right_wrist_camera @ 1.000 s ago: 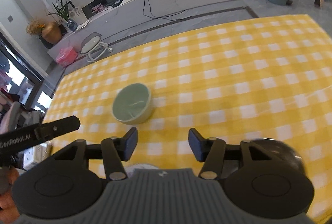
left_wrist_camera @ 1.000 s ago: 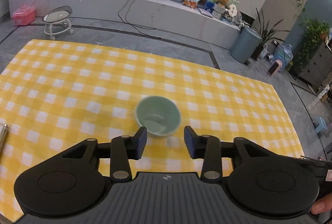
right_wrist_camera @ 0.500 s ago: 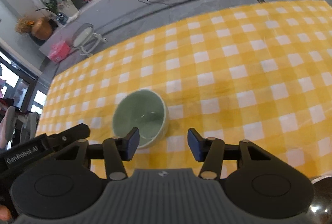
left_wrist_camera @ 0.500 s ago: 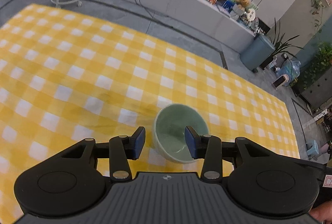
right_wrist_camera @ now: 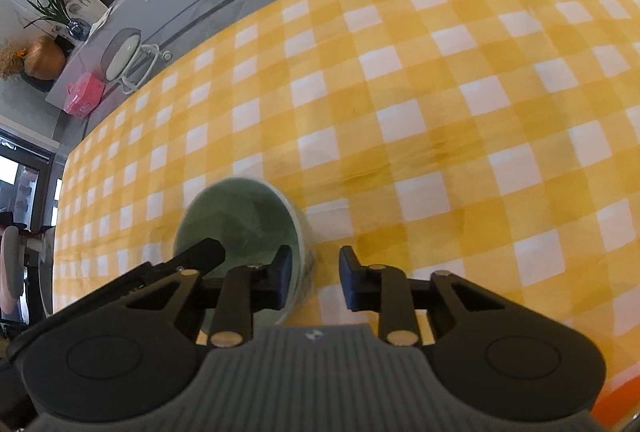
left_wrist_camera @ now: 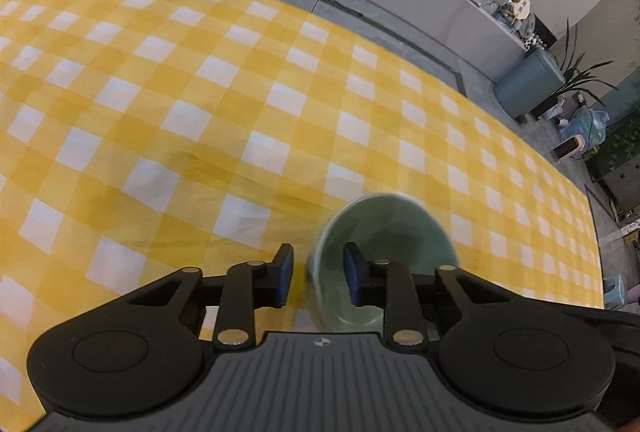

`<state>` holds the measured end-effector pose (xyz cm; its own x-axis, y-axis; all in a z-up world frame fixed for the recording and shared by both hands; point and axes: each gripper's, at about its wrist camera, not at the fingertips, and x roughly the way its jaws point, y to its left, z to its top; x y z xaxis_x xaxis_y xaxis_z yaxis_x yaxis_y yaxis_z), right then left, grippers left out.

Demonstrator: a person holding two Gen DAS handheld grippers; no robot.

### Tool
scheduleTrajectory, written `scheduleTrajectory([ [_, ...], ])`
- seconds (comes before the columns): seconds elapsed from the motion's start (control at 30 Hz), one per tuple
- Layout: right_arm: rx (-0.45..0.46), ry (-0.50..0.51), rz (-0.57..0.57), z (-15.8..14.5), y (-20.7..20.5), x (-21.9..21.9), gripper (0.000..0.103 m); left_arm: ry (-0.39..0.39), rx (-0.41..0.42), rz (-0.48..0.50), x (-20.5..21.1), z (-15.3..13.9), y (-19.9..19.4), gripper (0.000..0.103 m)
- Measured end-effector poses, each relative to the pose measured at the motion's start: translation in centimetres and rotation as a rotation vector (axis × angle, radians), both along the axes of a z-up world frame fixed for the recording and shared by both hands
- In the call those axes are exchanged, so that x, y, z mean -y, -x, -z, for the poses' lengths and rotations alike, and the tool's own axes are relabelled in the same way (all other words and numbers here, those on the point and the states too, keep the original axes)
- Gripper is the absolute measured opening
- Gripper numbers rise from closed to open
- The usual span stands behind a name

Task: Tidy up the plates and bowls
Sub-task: 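Close both tools on the pale green bowl's rim, then carry the green bowl with both tools and lower it into the blue bowl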

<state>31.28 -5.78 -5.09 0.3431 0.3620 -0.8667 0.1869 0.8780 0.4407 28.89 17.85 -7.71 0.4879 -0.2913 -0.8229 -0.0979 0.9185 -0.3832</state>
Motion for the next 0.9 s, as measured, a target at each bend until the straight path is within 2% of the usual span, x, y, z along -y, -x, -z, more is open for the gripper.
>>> scheduleTrajectory([
  [0.03,-0.005,-0.010,0.001,0.2,-0.1,0.0,0.018,-0.002,-0.006,0.000,0.0,0.2,-0.1,0.020],
  [0.17,-0.008,-0.035,-0.003,0.7,-0.3,0.0,0.015,0.008,-0.014,0.004,0.0,0.6,-0.2,0.012],
  [0.57,-0.011,-0.027,-0.020,0.5,0.2,0.1,0.009,-0.030,0.004,0.033,0.8,-0.5,0.7,0.010],
  [0.9,0.014,-0.073,-0.030,-2.7,4.3,1.4,0.009,-0.043,0.023,0.037,1.5,-4.2,4.8,0.010],
])
